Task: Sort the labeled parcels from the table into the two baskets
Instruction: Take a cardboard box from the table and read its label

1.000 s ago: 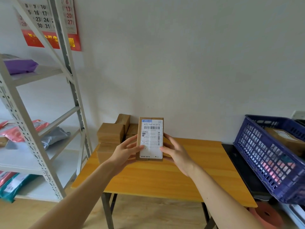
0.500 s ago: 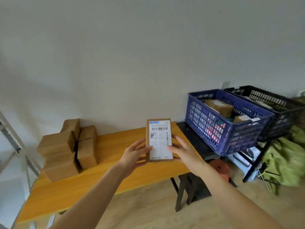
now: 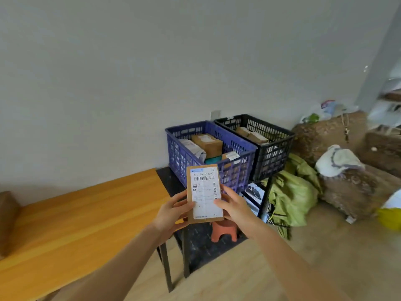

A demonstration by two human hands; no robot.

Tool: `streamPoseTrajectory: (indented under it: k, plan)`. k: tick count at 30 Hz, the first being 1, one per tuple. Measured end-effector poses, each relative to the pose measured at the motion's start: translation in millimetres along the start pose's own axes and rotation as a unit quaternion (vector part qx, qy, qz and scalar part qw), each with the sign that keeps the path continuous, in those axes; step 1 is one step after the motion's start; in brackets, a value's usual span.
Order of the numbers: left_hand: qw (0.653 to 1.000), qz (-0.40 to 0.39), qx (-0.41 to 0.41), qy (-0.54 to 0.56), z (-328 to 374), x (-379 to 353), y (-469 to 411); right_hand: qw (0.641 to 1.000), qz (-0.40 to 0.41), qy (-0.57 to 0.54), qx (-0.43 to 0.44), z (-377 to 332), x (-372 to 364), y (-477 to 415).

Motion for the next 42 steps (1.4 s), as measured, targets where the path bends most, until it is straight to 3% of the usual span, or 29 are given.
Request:
streamPoseTrajectory:
  k: [15, 22, 35, 42]
  plan:
    - [0.998, -0.064, 0.012, -0.025, -31, -202, -131, 0.992, 0.086, -0.083, -0.03, 11, 229, -13]
    - [0.996, -0.092, -0.015, 0.003, -33, -276, -230, 0.989, 0.134, -0.052, -0.023, -13, 328, -69]
    - [0.992, -0.114, -0.045, -0.006, 4, -370, -392, 0.992, 0.124, -0.017, -0.02, -85, 468, -181]
    - [0.994, -0.073, -0.069, -0.031, 21, -391, -461, 0.997, 0.083, 0.004, 0.0, -116, 514, -244]
Point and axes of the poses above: each hand's wrist, its own y-axis away from the middle knuckle, its own x-axis out of the back of the hand, z = x × y, the point moved 8 cm from there along -y, towards the middle knuckle, and after that the axes turned 11 degrees about -x, right-handed, at the moved point
